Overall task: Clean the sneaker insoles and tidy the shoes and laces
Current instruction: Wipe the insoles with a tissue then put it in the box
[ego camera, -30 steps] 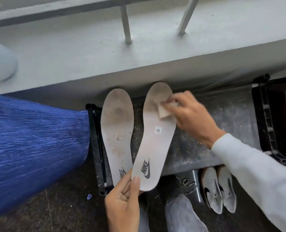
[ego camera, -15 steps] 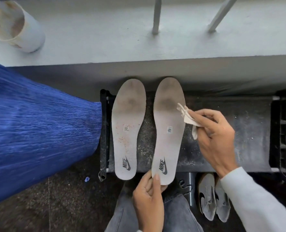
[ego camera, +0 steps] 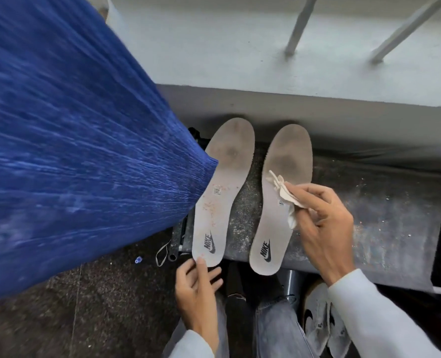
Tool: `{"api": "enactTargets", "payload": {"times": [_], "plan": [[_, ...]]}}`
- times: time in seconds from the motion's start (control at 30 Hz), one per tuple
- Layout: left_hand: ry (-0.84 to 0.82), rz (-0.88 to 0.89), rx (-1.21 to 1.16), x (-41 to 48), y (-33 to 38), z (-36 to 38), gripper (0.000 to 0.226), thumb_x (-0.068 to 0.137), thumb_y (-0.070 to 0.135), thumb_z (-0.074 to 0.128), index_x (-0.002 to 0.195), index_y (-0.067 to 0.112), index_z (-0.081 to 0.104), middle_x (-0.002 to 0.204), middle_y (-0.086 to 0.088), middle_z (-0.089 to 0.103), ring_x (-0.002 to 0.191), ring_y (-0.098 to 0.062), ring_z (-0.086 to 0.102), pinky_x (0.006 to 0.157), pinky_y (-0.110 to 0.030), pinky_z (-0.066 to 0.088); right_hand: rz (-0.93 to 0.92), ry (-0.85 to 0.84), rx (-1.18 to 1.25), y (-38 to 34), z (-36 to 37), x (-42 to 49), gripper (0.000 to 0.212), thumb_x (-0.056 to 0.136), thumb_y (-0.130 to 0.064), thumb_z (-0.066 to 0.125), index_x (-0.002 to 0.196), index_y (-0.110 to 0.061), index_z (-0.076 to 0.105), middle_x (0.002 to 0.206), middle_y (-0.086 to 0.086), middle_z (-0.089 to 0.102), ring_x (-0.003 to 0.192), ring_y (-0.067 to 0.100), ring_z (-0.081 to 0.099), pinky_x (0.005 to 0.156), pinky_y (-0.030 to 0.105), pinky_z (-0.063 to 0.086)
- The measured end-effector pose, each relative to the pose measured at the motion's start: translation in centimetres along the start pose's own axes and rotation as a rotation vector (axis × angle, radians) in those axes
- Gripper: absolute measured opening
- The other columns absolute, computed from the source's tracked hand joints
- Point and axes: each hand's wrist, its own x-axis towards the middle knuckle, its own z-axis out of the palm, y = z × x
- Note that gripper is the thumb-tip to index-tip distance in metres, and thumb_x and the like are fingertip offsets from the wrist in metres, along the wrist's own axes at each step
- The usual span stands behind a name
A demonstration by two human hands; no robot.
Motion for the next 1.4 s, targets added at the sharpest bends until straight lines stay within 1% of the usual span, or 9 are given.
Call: {"api": "enactTargets", "payload": {"times": [0.1,0.27,0.43,0.67,0.87,1.1,1.2,1.3,1.4], "plan": [[0.015,0.038,-0.015,0.8,0.3,-0.3,0.008,0.102,0.017,0.056,0.099,0.015,0.062,0.094,-0.012,0.073,0.08,-0.024,0.075,0.058,-0.02,0.062,-0.008,-0.046,0.013,-0.5,1.1,-0.4,0.033,0.083,0.017,0.064,0.106,-0.004,0.075,0.101,0.014,0.064,0.081,-0.01,0.061,0.069,0.005,0.045],[0.001,0.111,0.014,1.3,-0.1,-0.6,0.008,0.098,0.01,0.061,0.095,0.003,0.064,0.086,-0.022,0.074,0.065,-0.015,0.075,0.058,-0.016,0.059,0.089,-0.066,0.123,0.4,2.2,-0.7,0.036,0.087,0.008,0.064,0.108,-0.017,0.077,0.102,-0.004,0.065,0.083,0.028,0.065,0.074,0.04,0.054],[0.005,0.204,0.002,0.8,0.9,-1.5,0.011,0.097,0.005,0.062,0.088,0.01,0.066,0.074,-0.01,0.077,0.066,-0.026,0.073,0.058,-0.015,0.058,0.033,-0.111,0.082,-1.3,3.1,-1.5,0.042,0.084,0.012,0.065,0.107,-0.022,0.075,0.1,-0.004,0.065,0.081,0.005,0.065,0.068,0.024,0.052],[-0.034,0.362,0.042,-0.3,3.7,-3.1,0.03,0.092,-0.015,0.057,0.089,0.013,0.067,0.071,0.006,0.079,0.062,-0.008,0.074,0.062,-0.014,0.06,-0.611,-0.739,-0.205,-4.2,4.8,-3.9,0.039,0.09,-0.008,0.057,0.127,-0.017,0.064,0.119,0.006,0.058,0.097,0.02,0.052,0.074,0.032,0.05],[-0.019,0.437,0.029,-1.7,7.3,-3.0,0.015,0.089,-0.001,0.063,0.085,0.011,0.068,0.069,0.008,0.079,0.052,-0.01,0.072,0.053,-0.016,0.059,-0.717,-0.569,-0.41,-2.1,6.8,4.2,0.033,0.086,-0.002,0.06,0.117,-0.008,0.07,0.109,0.015,0.063,0.092,0.03,0.056,0.07,0.039,0.053],[-0.036,0.453,0.053,-3.3,10.2,-3.1,0.005,0.086,0.007,0.065,0.084,0.01,0.069,0.069,0.011,0.079,0.052,-0.012,0.073,0.051,-0.02,0.06,-0.453,-0.094,-0.305,-4.1,5.5,8.7,0.033,0.082,0.0,0.059,0.108,-0.013,0.076,0.1,0.012,0.065,0.089,0.028,0.061,0.076,0.036,0.053],[-0.028,0.451,0.042,-3.4,10.8,-3.2,0.002,0.083,0.01,0.067,0.083,0.01,0.069,0.067,0.007,0.079,0.049,-0.012,0.072,0.051,-0.019,0.06,-0.501,-0.344,-0.069,-7.1,4.9,5.0,0.035,0.082,-0.007,0.052,0.106,-0.012,0.077,0.102,0.008,0.066,0.088,0.01,0.057,0.079,0.012,0.043],[-0.017,0.473,0.051,-3.2,11.2,-3.4,0.003,0.08,0.012,0.067,0.082,0.01,0.069,0.064,0.003,0.078,0.045,-0.013,0.07,0.05,-0.016,0.058,-0.608,-0.689,-0.113,-7.1,5.2,2.8,0.041,0.082,-0.011,0.046,0.111,-0.014,0.075,0.106,0.006,0.063,0.086,0.015,0.054,0.074,0.022,0.046],[-0.018,0.475,0.106,-3.0,11.1,-3.6,0.008,0.085,0.003,0.067,0.082,0.01,0.068,0.062,0.008,0.077,0.046,-0.012,0.071,0.05,-0.016,0.059,-0.646,-0.691,-0.29,-4.7,6.3,4.5,0.039,0.088,-0.016,0.044,0.114,-0.013,0.073,0.105,0.007,0.063,0.089,0.02,0.056,0.07,0.034,0.051]]}}
